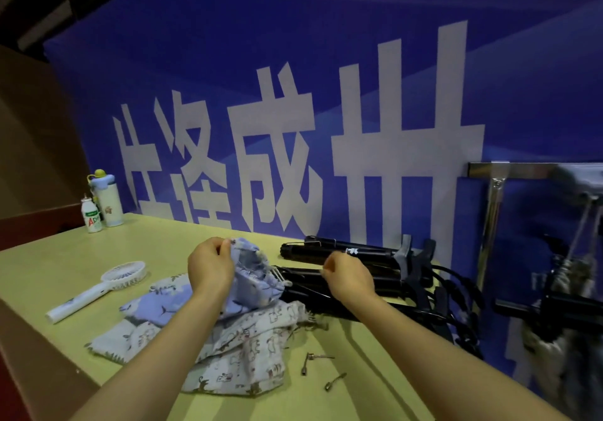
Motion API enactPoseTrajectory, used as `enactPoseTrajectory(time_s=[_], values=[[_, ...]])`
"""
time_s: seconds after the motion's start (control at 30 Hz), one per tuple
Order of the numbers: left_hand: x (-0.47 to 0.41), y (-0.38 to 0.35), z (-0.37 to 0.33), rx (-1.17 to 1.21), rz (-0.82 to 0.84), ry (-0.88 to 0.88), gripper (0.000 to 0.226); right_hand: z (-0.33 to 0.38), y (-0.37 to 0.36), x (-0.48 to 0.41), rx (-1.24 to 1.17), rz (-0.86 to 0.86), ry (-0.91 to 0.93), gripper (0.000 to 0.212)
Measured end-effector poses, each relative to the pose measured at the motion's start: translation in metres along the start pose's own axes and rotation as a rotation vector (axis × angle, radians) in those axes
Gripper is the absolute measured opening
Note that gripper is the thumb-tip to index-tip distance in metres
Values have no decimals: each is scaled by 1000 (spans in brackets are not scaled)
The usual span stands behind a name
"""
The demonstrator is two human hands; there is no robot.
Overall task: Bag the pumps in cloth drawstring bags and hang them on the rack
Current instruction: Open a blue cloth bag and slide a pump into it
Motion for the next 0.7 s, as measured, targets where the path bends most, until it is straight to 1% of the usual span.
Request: enactPoseTrajectory(time_s=[0.03,0.07,0.13,0.2,0.23,0.33,0.37,0.43,0.47,0.53,0.57,0.6,0.7], values=[[0,-3,1,10,16,25,27,-9,-1,0,51,68,-28,24],[-1,-5,2,19,38,48,28,-15,-3,0,90,131,-49,29],[-1,-12,3,-6,119,47,44,-24,-5,1,165,231,-76,36],[0,-15,2,-59,175,24,50,-27,-10,1,240,302,-75,38],[0,-15,1,-63,188,32,48,-28,-11,1,257,304,-69,37],[0,-14,-2,-50,215,59,37,-30,-5,-2,232,174,-47,33],[-1,-13,-3,-66,223,58,32,-31,-3,-4,229,157,-41,33],[-2,-13,-8,-136,243,18,22,-32,-5,-5,252,252,-42,37],[-3,-14,-10,-196,252,-15,22,-34,-8,-4,280,318,-46,40],[-2,-19,-13,-347,297,-76,37,-38,-14,-2,340,386,-33,43],[-2,-22,-13,-417,313,-90,42,-40,-16,-3,360,386,-20,41],[-2,-23,-13,-479,306,-102,41,-42,-18,-3,369,376,-6,39],[-3,-21,-12,-593,225,-128,23,-45,-15,-3,364,348,23,36]])
Point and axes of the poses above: each hand's wrist, its own x-axis away from the middle knuckle, its own y-axis out of the back of the hand, z = x × y, the point moved 4 cm from there along -x, towards the middle knuckle, and after that the axes turned 11 degrees about z, right-handed, at the moved point
